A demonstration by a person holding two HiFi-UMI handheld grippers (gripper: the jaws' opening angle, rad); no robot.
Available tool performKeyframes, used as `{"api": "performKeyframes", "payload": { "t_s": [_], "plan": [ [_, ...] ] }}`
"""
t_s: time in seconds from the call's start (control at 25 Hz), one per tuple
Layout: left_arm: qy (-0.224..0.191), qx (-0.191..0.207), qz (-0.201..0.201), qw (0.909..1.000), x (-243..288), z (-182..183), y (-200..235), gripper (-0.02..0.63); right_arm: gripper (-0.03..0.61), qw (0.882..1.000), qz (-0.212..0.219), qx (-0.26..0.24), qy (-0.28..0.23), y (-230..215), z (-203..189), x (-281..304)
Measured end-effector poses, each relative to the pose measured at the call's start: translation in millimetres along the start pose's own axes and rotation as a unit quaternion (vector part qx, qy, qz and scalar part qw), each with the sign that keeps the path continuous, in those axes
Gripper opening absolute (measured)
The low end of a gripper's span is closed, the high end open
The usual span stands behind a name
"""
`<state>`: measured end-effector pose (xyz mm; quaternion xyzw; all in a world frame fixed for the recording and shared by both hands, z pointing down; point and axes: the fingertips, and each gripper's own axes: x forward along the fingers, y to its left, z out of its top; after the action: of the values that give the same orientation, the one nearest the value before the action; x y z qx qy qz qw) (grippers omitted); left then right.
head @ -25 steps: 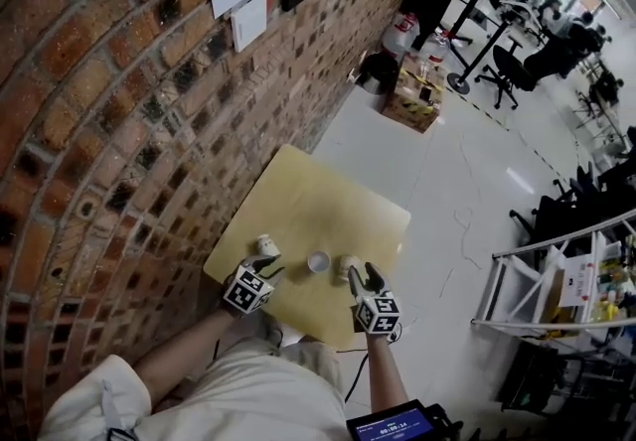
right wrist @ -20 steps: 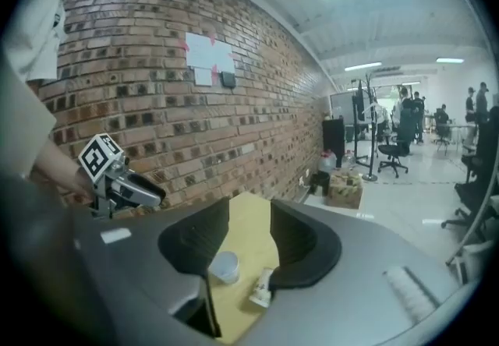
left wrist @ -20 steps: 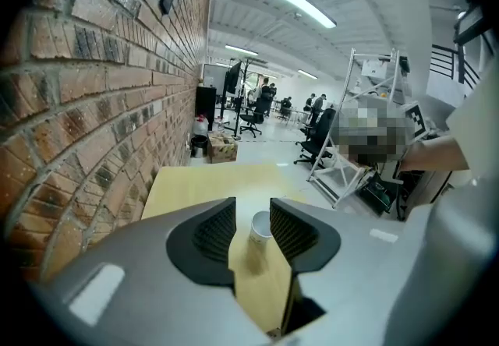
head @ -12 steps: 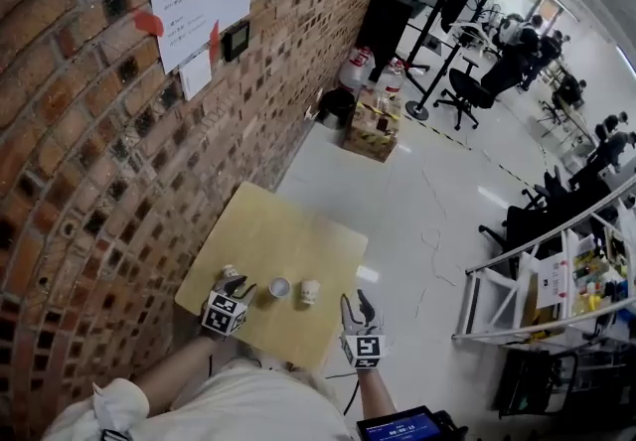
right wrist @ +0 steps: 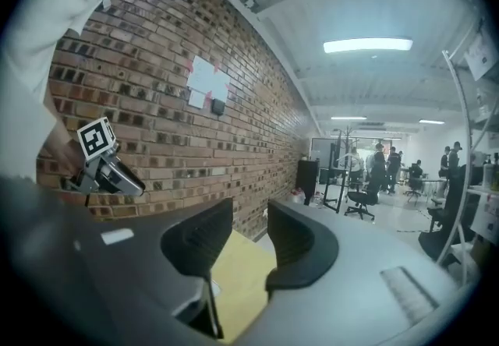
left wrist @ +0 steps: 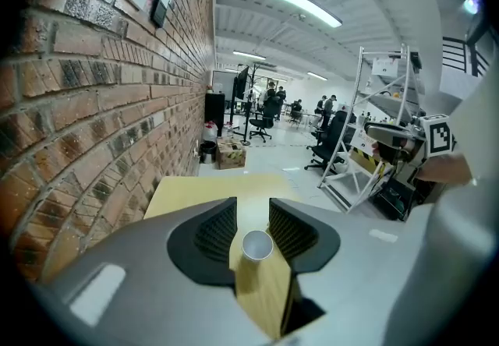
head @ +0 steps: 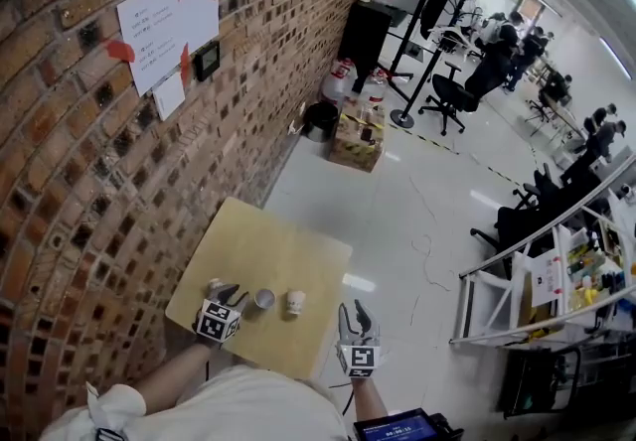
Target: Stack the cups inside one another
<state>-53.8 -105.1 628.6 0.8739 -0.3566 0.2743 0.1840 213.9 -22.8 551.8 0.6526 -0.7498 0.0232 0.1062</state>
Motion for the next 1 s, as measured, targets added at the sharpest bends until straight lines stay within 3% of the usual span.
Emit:
{"api": "performKeyframes", "payload": {
  "t_s": [0.4, 0.56, 1.0],
  "plan": [
    [0.002, 0.012, -0.001, 0.9999, 11.5, 11.8, -3.0, 0.147, 0.13, 1.0, 0.01, 0.006, 0.013, -3.9, -9.5, 5.2],
    [0.005, 0.029, 0.007, 0.9995, 12.0, 10.0, 1.4, 0.115, 0.128, 1.0, 0.008, 0.014, 0.016, -2.4, -14.6, 9.4],
    [0.021, 0.023, 0.016, 0.9994, 9.4, -2.6, 12.6, 0.175, 0.123, 0.999, 0.039, 0.015, 0.026, 17.9, -24.3, 15.9]
  ]
}}
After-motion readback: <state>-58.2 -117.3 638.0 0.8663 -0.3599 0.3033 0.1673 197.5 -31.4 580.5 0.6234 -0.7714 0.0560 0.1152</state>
